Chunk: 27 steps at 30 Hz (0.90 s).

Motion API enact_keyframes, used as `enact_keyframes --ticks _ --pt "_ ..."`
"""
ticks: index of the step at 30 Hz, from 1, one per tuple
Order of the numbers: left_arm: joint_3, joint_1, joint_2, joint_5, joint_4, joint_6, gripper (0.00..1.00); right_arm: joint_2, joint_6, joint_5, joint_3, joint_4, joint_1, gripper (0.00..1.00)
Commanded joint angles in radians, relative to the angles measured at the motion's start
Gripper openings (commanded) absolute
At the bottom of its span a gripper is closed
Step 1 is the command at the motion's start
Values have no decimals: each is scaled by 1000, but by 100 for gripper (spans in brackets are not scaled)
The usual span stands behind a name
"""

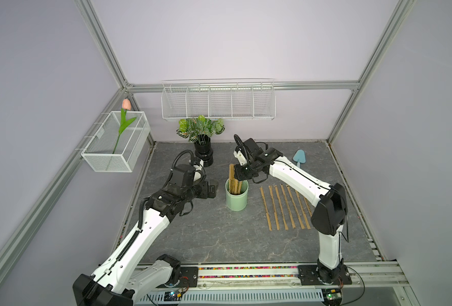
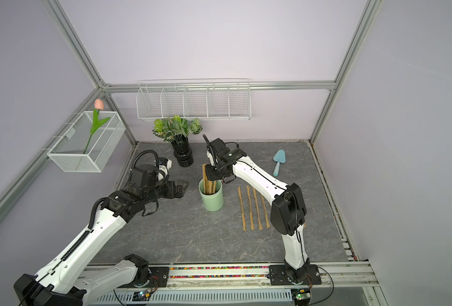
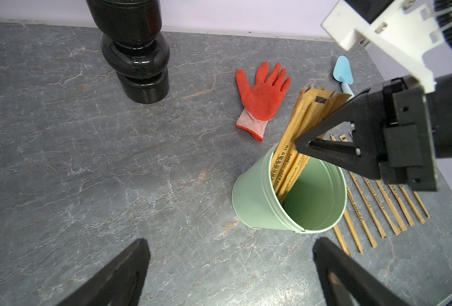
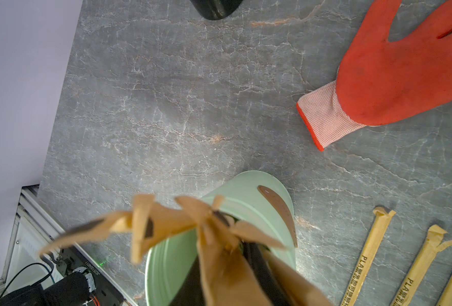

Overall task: Take the straws out of the storage container
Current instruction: Pick up the straw from the container.

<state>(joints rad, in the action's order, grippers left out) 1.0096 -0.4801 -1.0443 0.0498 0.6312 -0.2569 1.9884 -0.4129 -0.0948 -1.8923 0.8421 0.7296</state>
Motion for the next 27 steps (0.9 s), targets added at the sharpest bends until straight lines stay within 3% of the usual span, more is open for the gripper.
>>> enact_keyframes --ticks 1,17,27 --pt "11 -5 13 5 5 10 100 1 -3 6 -27 23 11 22" --pt "11 -5 14 5 6 10 100 9 14 23 -66 71 32 27" --pt "11 -5 14 2 5 10 100 19 20 27 -74 80 35 16"
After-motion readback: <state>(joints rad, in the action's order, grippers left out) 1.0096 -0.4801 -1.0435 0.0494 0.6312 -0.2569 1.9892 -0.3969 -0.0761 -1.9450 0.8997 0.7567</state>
